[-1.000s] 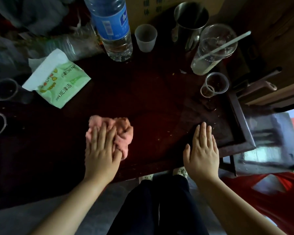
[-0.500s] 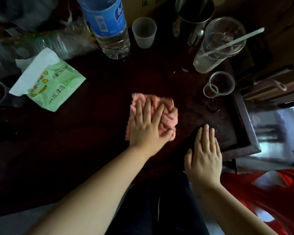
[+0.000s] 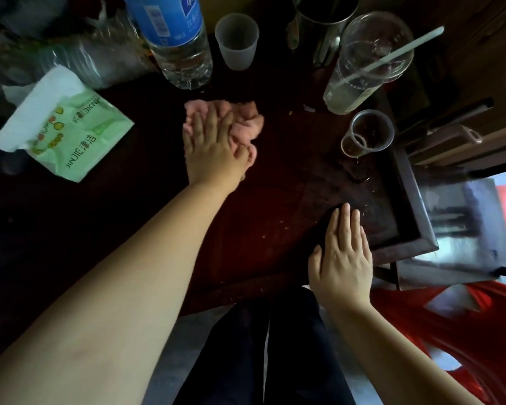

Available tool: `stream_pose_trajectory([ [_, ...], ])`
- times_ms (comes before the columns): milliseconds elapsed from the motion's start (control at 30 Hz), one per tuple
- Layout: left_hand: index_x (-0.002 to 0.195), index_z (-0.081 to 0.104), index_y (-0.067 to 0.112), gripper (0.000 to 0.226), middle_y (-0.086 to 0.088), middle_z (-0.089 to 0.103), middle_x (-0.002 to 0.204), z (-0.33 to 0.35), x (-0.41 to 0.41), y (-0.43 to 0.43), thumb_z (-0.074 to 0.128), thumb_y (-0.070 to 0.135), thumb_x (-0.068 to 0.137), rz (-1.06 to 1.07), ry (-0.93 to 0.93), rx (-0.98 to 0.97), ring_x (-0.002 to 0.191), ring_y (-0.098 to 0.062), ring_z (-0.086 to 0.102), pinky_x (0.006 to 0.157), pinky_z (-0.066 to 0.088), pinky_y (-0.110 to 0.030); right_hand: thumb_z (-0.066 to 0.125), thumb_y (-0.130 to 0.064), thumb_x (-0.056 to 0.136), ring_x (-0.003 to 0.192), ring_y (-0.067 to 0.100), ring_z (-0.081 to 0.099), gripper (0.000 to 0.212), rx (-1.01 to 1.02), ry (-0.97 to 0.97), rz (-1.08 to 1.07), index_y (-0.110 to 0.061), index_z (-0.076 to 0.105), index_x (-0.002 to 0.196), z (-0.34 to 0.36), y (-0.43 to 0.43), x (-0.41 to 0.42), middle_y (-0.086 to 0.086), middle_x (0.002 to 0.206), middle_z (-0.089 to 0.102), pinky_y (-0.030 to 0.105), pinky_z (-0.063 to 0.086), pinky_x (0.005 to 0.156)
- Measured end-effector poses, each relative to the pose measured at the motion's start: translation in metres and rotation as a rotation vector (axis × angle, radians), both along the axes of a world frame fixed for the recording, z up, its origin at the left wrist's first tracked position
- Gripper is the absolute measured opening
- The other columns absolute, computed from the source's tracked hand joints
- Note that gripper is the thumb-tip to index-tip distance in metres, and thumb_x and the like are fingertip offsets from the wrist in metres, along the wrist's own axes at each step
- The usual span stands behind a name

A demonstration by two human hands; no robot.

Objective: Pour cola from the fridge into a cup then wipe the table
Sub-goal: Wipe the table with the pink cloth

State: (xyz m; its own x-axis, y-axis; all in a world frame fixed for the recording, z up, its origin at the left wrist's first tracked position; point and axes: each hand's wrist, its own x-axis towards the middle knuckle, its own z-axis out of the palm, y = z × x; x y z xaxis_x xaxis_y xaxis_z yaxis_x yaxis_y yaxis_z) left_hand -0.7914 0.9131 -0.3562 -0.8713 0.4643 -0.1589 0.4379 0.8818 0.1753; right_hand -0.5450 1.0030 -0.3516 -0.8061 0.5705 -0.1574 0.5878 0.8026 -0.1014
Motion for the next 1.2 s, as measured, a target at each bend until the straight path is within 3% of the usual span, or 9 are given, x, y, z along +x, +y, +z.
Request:
stream_pose_trajectory([
  [167, 0.152, 0.008, 0.017, 0.069, -0.008, 0.001, 0.159, 0.003, 0.026, -0.075, 0.039, 0.038, 0.093, 0.052, -0.002, 0.023, 0.145, -0.029, -0.006, 0.116, -0.008, -0.044, 0.026, -0.032, 0.087, 0.145, 0.032, 0.010, 0.069, 0.004, -0.015, 0.008, 0.004, 0.022, 0.145, -0.002, 0.001, 0.003, 0.021, 0.155, 0.015, 0.040, 0.011, 0.117],
  [300, 0.151, 0.015, 0.015, 0.074, -0.011, 0.004, 0.159, 0.006, 0.072, -0.127, 0.025, 0.046, 0.085, 0.047, -0.036, 0.025, 0.145, -0.030, -0.004, 0.117, -0.005, -0.046, 0.023, -0.033, 0.087, 0.146, 0.031, 0.008, 0.069, 0.000, -0.027, 0.012, 0.003, 0.020, 0.146, -0.001, 0.000, 0.003, 0.020, 0.156, 0.014, 0.042, 0.013, 0.118],
  [467, 0.150, 0.018, 0.015, 0.074, -0.011, 0.002, 0.158, 0.006, 0.119, -0.154, 0.028, 0.047, 0.085, 0.015, -0.085, -0.001, 0.145, -0.029, -0.007, 0.116, 0.001, -0.051, 0.023, -0.033, 0.087, 0.146, 0.029, 0.005, 0.069, -0.008, -0.028, 0.015, 0.004, 0.021, 0.146, 0.001, -0.001, 0.003, 0.020, 0.156, 0.013, 0.041, 0.012, 0.118],
  [667, 0.148, 0.028, 0.014, 0.082, -0.018, 0.012, 0.157, -0.001, 0.096, -0.117, 0.033, 0.062, 0.081, -0.047, -0.023, -0.071, 0.144, -0.039, 0.005, 0.114, 0.012, -0.055, 0.025, -0.032, 0.086, 0.145, 0.031, 0.008, 0.069, -0.011, -0.024, 0.005, 0.004, 0.023, 0.145, 0.001, -0.001, 0.002, 0.020, 0.155, 0.015, 0.041, 0.012, 0.118],
  [900, 0.150, 0.018, 0.021, 0.089, -0.017, 0.003, 0.158, -0.005, 0.028, -0.034, 0.030, 0.066, 0.074, -0.072, -0.024, -0.069, 0.143, -0.040, -0.004, 0.115, 0.001, -0.054, 0.029, -0.030, 0.084, 0.144, 0.034, 0.013, 0.070, -0.009, -0.009, -0.004, 0.004, 0.023, 0.145, -0.002, 0.000, 0.000, 0.022, 0.154, 0.018, 0.039, 0.011, 0.117],
  [1200, 0.149, 0.021, 0.026, 0.075, -0.017, 0.004, 0.158, -0.007, -0.006, 0.034, 0.042, 0.058, 0.084, -0.171, 0.036, -0.009, 0.142, -0.043, -0.003, 0.115, -0.002, -0.055, 0.031, -0.027, 0.083, 0.144, 0.035, 0.015, 0.069, 0.011, 0.020, -0.003, 0.005, 0.026, 0.144, -0.003, 0.000, 0.000, 0.023, 0.153, 0.021, 0.041, 0.015, 0.117],
])
